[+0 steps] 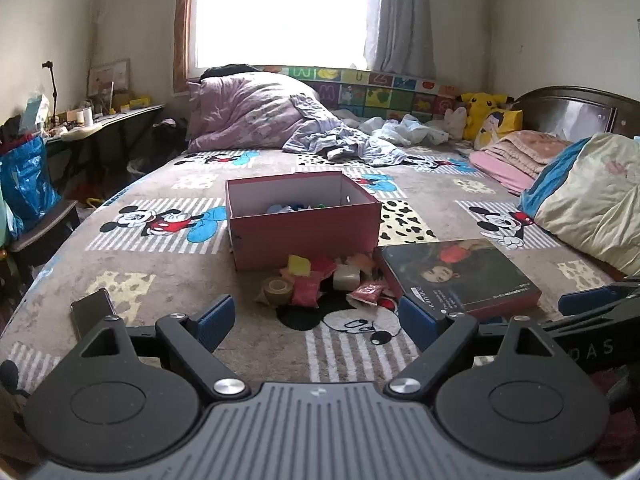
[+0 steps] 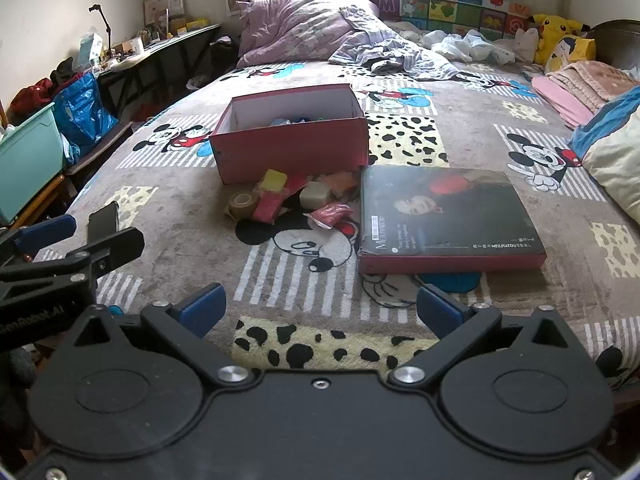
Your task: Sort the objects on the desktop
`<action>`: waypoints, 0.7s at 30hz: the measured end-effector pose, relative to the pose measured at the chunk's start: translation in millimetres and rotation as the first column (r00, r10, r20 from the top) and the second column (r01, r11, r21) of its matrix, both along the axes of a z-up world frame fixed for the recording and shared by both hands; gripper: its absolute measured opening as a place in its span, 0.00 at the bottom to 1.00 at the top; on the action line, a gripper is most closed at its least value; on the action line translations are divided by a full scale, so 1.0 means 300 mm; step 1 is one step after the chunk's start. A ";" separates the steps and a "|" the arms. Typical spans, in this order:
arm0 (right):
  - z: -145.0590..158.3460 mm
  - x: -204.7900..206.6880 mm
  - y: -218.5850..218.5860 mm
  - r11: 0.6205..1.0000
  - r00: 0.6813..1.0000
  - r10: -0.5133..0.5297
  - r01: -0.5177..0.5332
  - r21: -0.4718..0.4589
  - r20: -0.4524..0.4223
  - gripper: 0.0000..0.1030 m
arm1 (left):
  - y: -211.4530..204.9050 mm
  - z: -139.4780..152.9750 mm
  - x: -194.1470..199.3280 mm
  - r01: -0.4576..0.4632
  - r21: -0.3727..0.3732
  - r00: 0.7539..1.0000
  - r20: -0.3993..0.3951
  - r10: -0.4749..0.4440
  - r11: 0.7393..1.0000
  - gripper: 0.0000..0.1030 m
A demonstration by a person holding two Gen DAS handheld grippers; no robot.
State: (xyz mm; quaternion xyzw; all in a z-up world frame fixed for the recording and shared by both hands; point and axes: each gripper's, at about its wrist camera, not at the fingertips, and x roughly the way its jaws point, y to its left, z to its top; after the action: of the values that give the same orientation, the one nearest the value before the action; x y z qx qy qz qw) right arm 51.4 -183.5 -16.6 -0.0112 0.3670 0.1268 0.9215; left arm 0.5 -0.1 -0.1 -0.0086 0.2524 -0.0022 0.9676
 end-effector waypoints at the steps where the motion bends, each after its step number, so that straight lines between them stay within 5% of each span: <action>1: -0.001 -0.001 0.000 1.000 1.000 0.000 0.000 0.007 0.001 1.00 | 0.000 0.000 0.001 0.000 -0.001 1.000 -0.002 0.000 1.000 0.86; 21: -0.026 0.017 -0.007 1.000 1.000 -0.006 0.006 0.005 -0.014 1.00 | -0.014 -0.021 0.022 0.002 0.001 1.000 -0.024 -0.002 1.000 0.86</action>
State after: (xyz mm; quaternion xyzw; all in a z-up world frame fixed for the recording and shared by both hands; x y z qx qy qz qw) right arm 56.5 -185.8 -24.2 -0.0069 0.3731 0.1250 0.9193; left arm 6.9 -4.4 -6.4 -0.0078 0.2641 -0.0030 0.9645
